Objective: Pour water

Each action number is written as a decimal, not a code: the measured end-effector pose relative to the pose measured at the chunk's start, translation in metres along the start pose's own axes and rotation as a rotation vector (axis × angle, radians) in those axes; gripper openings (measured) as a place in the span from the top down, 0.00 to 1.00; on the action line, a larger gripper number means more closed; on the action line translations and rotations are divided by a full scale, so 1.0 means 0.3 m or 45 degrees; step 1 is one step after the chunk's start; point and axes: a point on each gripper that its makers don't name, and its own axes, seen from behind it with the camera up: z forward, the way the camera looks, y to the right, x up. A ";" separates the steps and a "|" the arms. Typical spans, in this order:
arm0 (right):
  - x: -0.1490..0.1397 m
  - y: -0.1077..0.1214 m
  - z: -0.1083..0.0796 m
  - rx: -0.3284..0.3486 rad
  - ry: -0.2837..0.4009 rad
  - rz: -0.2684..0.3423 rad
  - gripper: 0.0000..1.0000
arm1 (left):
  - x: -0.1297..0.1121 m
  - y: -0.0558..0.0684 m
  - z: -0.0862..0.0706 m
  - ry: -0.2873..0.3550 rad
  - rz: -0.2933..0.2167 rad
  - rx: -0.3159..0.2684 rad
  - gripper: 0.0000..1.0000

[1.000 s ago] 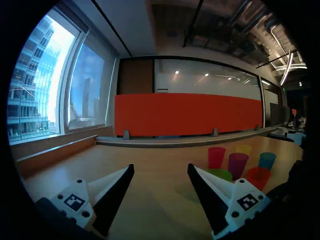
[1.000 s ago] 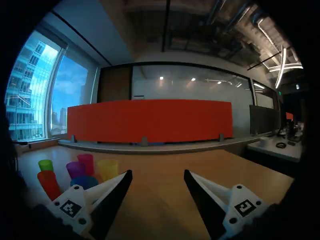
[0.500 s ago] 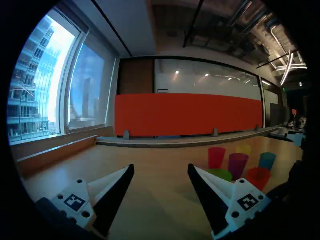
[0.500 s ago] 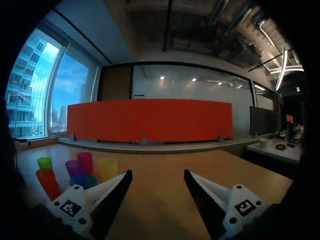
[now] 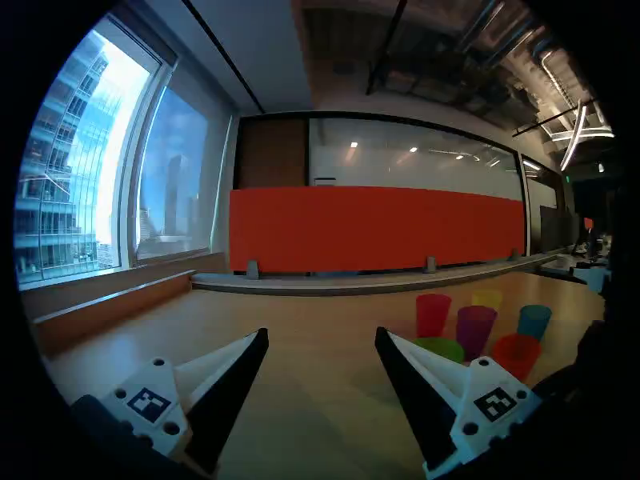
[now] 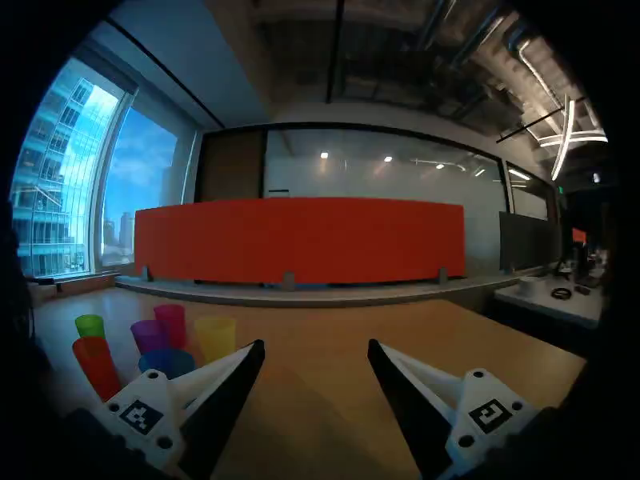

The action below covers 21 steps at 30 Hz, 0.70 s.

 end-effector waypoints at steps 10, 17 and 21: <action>-0.002 0.000 -0.002 0.000 -0.001 0.000 0.00 | -0.001 0.000 -0.003 0.000 0.000 0.000 0.01; 0.000 -0.001 -0.001 0.000 -0.001 0.001 0.00 | 0.001 -0.001 -0.004 0.000 0.000 0.000 0.01; 0.001 0.000 -0.001 0.000 -0.001 0.000 0.00 | 0.002 -0.002 -0.003 0.000 0.000 0.000 0.01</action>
